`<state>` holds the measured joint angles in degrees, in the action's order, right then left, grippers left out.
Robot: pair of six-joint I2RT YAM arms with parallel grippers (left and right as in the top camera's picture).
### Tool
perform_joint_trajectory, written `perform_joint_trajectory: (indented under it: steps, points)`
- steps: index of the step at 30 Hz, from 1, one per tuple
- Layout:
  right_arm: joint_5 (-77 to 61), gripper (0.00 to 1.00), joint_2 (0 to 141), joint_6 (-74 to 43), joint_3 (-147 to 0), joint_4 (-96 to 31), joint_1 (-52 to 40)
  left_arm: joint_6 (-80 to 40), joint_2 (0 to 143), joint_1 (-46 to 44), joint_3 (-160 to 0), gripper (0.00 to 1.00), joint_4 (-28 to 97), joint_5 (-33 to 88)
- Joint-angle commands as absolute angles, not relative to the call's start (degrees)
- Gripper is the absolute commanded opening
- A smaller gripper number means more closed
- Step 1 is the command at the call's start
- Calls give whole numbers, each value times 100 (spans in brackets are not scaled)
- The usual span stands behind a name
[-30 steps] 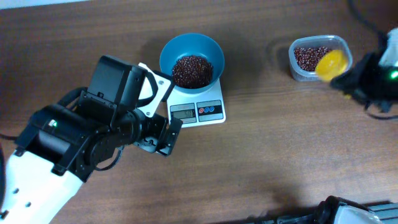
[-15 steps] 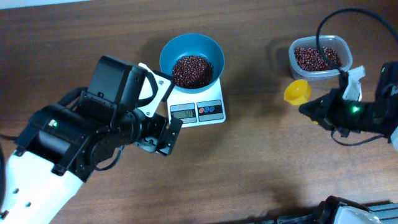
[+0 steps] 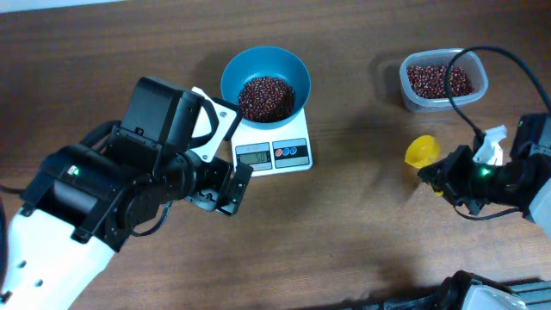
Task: Scoop item into bowl and weigh 50g on scale
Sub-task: 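Lower the yellow scoop onto the table beside the tub and release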
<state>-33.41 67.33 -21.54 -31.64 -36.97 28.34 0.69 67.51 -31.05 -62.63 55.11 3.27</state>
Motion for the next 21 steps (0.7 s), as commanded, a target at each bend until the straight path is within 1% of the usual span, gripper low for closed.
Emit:
perform_joint_trajectory:
  steps: [1,4,5,6,12,14,16,17,21]
  points:
    - [-3826,31,6689,-1673,-3114,-3649,2902,178,6744,-3096,-6353,99,5513,412]
    - [-3833,64,6689,-1673,-3114,-4021,2902,178,6744,-3096,-6353,99,5513,412]
    - [-3837,79,6689,-1673,-3114,-4082,2902,178,6744,-3096,-6353,99,5513,412]
    - [-3835,99,6689,-1673,-3114,-4121,2902,178,6744,-3096,-6353,99,5513,412]
    - [-3673,99,6689,-1693,-3131,-4058,2902,178,6744,-3096,-6353,99,5513,412]
    - [-3173,99,6689,-1695,-3173,-4082,2902,178,6744,-3096,-6353,99,5513,412]
    - [-2069,99,6689,-2115,-3194,-3981,2899,178,6744,-3096,-6353,99,5513,412]
    - [-1846,99,6689,-2145,-3194,-3892,2893,178,6744,-3096,-6353,99,5513,412]
    - [-1710,99,6689,-1675,-3221,-4099,2639,178,6744,-3096,-6353,99,5513,412]
